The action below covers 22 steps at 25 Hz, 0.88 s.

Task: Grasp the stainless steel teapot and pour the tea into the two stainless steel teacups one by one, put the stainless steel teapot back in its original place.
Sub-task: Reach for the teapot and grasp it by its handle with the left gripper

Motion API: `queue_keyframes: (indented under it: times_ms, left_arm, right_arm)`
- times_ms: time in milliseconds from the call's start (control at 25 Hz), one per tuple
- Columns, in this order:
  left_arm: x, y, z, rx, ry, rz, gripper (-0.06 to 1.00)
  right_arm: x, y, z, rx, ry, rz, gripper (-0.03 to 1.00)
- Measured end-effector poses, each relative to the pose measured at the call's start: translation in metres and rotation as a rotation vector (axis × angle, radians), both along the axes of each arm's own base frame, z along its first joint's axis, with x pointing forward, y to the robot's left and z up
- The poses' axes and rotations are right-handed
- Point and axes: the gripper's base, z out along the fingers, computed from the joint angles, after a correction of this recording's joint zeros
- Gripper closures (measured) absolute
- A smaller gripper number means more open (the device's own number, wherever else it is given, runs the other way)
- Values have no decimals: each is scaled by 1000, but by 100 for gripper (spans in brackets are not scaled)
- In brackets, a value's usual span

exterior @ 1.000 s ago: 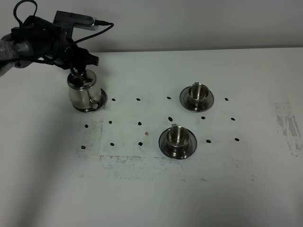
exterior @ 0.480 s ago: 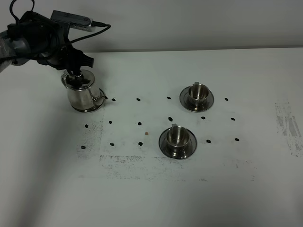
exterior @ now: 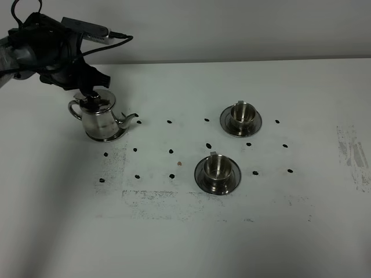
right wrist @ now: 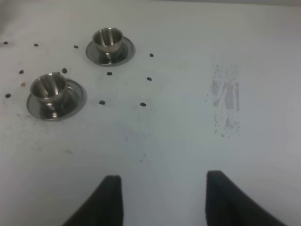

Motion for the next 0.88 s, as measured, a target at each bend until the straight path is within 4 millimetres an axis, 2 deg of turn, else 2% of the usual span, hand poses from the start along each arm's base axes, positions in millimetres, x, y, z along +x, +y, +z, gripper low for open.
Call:
queue_keyframes:
  times_ms: [280, 640, 880]
  left_arm:
    - [-8, 12, 4, 57, 80, 48, 41]
    - [-21, 22, 31, 87, 132, 101, 41]
    - [-33, 24, 40, 105, 220, 112, 41]
  right_arm:
    - [0, 0, 0, 0, 0, 0, 58]
    - [0, 0, 0, 0, 0, 0, 58]
    - [0, 0, 0, 0, 0, 0, 58]
